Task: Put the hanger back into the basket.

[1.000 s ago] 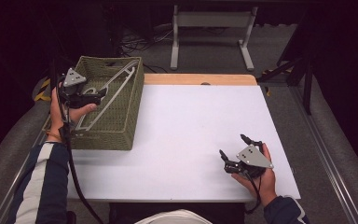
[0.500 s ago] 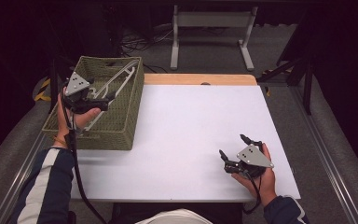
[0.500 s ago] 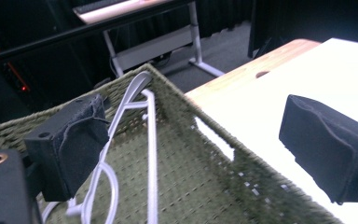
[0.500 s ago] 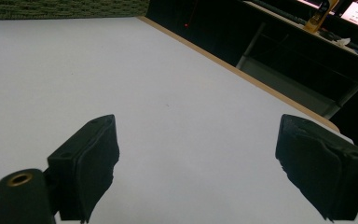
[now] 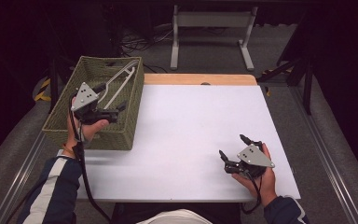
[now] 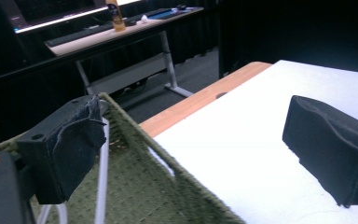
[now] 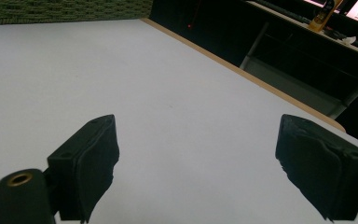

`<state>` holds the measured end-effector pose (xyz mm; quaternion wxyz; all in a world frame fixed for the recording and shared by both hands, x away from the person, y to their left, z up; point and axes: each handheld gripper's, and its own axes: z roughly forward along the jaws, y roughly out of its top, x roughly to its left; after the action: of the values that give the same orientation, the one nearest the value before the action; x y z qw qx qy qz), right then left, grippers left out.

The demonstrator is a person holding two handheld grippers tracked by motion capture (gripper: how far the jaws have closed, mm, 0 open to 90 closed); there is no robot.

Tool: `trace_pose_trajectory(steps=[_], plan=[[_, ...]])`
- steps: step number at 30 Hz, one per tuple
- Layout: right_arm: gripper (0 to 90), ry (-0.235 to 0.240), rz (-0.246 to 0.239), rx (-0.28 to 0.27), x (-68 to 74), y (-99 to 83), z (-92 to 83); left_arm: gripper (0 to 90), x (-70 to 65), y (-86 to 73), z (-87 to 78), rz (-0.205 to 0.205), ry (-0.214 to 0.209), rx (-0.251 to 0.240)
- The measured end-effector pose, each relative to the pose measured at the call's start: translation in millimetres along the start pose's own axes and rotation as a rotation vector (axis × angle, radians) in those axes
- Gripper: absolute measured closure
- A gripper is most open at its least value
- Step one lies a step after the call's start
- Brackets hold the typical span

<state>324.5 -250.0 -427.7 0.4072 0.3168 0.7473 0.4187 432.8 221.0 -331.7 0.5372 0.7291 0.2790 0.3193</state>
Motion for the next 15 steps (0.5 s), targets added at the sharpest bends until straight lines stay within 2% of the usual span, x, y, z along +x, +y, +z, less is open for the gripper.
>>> trace_pose_trajectory(steps=[3,13,15], plan=[[13.7,0.000,-0.004,-0.001,-0.1,0.2,-0.5,6.0,-6.1,-1.6,0.1,0.009,-0.001,-0.008],[13.7,0.003,-0.001,-0.005,-0.4,0.1,-1.4,5.5,-26.6,-10.5,-0.7,0.031,-0.065,-0.030],[13.7,0.004,-0.002,-0.006,-0.4,0.2,-1.4,5.7,-30.2,-11.0,-1.5,0.039,-0.061,-0.044]])
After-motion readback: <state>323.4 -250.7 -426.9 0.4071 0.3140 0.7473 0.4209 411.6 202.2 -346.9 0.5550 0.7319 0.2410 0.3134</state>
